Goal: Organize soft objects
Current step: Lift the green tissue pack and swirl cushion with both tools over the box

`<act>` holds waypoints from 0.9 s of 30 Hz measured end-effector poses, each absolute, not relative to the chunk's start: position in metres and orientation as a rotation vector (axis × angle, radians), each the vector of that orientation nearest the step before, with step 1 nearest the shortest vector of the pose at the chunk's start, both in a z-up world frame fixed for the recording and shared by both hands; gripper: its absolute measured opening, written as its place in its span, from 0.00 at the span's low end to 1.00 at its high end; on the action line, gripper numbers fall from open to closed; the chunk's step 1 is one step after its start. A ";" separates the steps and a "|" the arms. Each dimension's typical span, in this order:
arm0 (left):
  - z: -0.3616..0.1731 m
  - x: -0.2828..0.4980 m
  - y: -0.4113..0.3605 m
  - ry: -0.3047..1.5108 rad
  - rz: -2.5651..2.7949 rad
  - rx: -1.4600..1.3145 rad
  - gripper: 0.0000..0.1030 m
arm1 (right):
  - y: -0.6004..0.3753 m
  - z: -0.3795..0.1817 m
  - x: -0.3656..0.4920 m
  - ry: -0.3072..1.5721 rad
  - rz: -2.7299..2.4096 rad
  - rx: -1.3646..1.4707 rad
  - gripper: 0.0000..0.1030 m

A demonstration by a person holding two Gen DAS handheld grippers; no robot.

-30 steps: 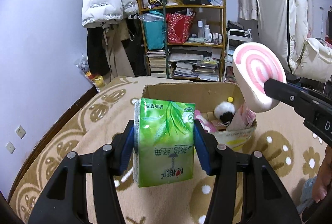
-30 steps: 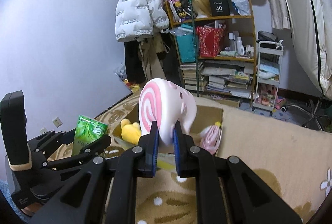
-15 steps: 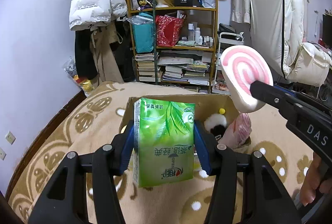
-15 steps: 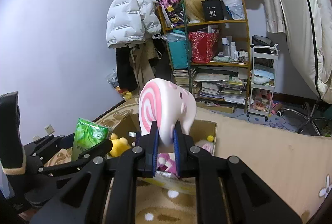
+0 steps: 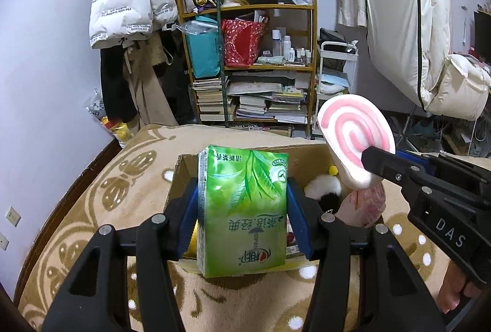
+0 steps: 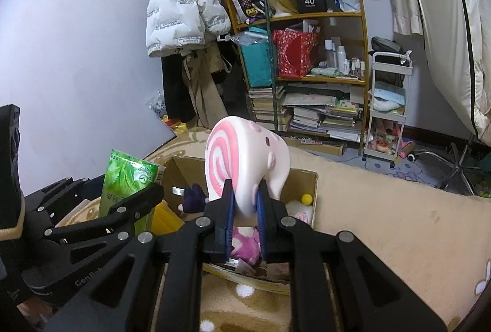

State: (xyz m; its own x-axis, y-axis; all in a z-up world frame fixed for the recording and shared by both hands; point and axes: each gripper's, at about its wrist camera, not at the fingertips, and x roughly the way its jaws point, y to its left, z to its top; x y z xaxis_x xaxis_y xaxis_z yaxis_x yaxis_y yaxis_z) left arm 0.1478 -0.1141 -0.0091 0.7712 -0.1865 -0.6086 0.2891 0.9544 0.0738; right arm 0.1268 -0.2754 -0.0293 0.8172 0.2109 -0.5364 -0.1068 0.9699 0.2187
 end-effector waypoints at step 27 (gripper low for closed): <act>-0.026 0.168 -0.125 0.705 -0.334 0.158 0.51 | -0.287 -0.042 0.139 0.627 0.150 0.231 0.15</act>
State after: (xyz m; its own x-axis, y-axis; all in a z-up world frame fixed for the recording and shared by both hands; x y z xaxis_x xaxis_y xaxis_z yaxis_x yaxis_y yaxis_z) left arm 0.1678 -0.1247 -0.0263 0.7111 -0.2471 -0.6583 0.3528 0.9352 0.0301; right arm 0.1386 -0.2870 -0.0417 0.8004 0.2081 -0.5621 -0.0689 0.9635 0.2586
